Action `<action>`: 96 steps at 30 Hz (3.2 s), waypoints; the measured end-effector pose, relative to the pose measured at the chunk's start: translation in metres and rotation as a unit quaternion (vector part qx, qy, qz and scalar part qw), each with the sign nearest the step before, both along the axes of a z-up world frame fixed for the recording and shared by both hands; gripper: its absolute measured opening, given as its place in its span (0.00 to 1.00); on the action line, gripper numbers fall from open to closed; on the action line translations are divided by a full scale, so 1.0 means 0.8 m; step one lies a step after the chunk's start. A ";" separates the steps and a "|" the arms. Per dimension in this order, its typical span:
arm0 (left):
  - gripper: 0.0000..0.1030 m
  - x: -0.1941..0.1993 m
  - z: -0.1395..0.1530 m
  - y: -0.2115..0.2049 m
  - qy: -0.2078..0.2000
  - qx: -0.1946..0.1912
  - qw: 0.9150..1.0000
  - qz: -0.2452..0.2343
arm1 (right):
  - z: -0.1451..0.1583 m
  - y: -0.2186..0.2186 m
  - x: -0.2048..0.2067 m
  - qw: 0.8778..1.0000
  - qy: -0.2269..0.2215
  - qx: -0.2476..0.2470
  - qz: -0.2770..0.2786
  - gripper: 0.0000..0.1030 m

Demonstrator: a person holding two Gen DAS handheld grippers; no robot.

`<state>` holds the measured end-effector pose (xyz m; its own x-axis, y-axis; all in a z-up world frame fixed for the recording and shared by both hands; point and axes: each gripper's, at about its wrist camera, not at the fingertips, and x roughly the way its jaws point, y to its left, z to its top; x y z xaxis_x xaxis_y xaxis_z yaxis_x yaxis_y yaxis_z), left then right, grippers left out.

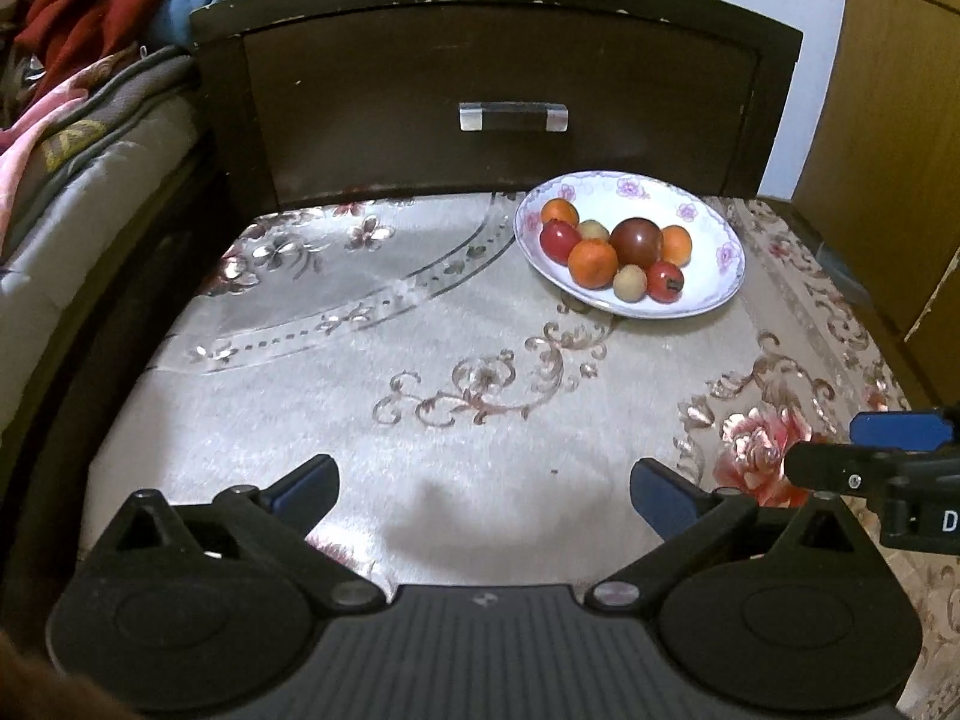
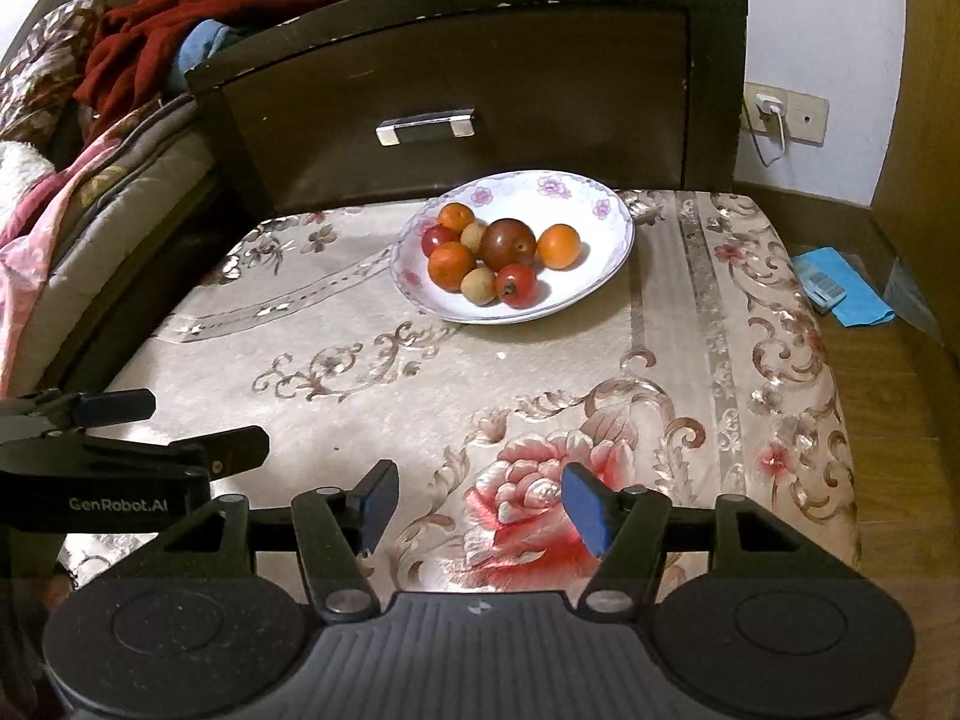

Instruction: Organize fruits

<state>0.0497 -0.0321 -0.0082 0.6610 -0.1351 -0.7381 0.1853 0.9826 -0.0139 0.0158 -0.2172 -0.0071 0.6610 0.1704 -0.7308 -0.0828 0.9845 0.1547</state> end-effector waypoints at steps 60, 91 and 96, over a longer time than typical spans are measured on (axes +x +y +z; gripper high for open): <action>1.00 -0.067 0.004 0.005 -0.004 -0.020 1.000 -0.005 | -0.022 0.021 -0.049 1.000 0.029 -0.004 0.000 0.59; 1.00 -0.069 0.001 0.004 -0.037 0.018 0.999 0.001 | -0.032 0.020 -0.047 0.999 0.038 -0.005 0.007 0.60; 1.00 -0.068 -0.002 0.004 -0.032 0.020 0.999 0.001 | -0.033 0.020 -0.046 0.999 0.042 -0.006 0.006 0.60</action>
